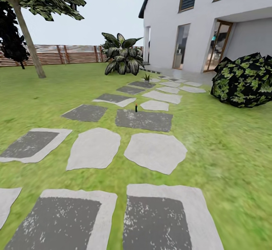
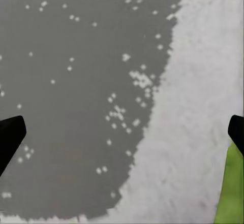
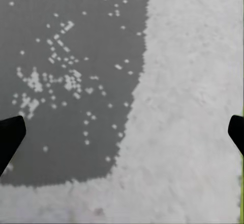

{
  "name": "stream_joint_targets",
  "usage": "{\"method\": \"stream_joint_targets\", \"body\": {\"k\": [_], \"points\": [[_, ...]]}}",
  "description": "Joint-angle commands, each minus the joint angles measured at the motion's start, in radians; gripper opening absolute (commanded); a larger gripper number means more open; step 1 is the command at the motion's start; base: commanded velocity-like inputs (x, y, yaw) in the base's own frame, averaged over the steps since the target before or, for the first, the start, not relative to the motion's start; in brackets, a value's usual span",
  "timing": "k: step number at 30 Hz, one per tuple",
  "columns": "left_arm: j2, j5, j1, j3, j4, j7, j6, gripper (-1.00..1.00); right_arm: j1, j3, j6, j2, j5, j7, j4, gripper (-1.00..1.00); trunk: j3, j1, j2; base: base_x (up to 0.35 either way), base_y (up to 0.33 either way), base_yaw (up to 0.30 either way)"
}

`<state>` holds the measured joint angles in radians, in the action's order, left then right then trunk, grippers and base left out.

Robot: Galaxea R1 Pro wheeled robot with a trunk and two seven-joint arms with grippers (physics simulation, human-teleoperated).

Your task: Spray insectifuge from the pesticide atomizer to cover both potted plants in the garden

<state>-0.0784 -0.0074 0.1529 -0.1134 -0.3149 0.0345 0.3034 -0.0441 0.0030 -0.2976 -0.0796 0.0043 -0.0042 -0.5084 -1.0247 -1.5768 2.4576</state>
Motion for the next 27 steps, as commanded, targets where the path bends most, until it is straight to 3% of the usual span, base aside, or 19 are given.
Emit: {"method": "stream_joint_targets", "body": {"k": [1,27], "points": [[0.0,-0.001,0.001,0.0,0.001,0.002,0.003,1.0,0.0,0.0,-0.003,0.0,0.0,0.0,0.001,1.0,-0.001,0.0,0.0,0.337,0.0,0.0],[0.0,-0.001,0.001,0.0,0.002,0.002,0.003,1.0,0.0,-0.001,-0.003,0.0,0.0,0.0,0.048,1.0,-0.001,0.0,0.0,0.337,0.0,0.0]]}}
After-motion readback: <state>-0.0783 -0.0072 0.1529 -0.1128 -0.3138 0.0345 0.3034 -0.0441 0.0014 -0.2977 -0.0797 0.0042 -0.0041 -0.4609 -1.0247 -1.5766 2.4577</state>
